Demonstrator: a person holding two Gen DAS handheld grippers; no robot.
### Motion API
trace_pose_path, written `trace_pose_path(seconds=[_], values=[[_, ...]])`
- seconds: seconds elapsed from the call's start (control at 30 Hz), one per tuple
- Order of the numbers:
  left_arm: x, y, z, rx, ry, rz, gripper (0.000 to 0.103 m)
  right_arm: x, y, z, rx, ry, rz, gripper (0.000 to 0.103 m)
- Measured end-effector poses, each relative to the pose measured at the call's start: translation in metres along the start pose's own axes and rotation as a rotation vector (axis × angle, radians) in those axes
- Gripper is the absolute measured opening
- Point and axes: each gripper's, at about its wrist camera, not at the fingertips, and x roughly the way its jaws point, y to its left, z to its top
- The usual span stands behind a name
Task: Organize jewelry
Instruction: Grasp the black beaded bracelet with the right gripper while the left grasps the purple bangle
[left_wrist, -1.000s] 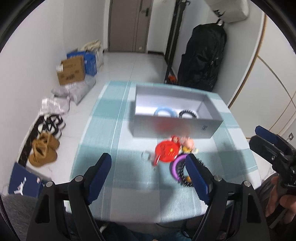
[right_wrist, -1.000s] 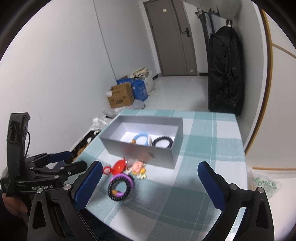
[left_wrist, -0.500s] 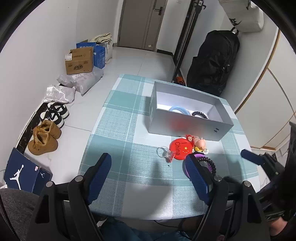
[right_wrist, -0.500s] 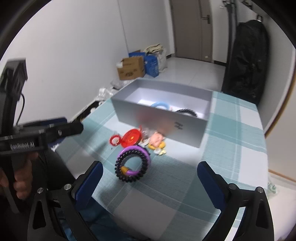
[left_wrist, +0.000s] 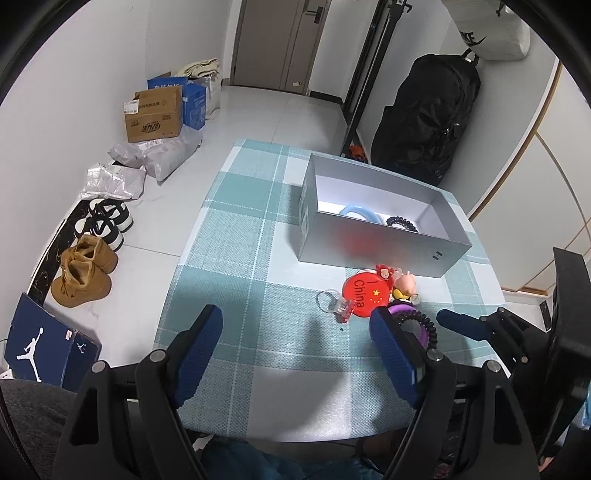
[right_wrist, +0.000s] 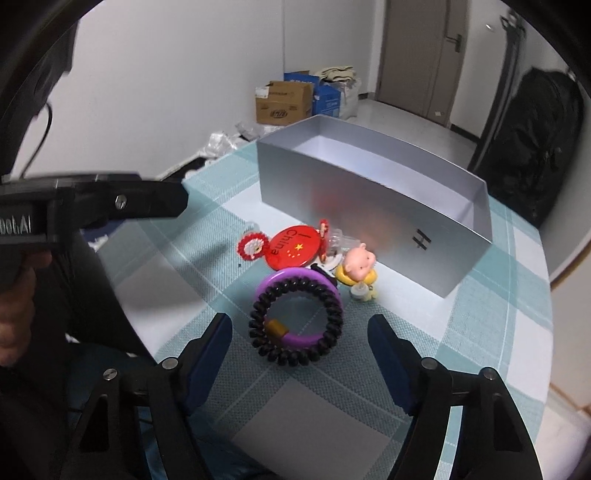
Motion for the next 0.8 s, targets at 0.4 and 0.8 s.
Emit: trace_pose_path(seconds=[0.4, 0.8], values=[[0.007, -0.001, 0.0, -0.005, 0.03, 0.012, 0.079, 0.002, 0.002, 0.001, -0.022, -0.011, -0.002, 0.051], [0.012, -0.005, -0.004, 0.006, 0.055, 0.027, 0.079, -0.005, -0.011, -0.001, 0.061, 0.009, 0.102, 0.051]])
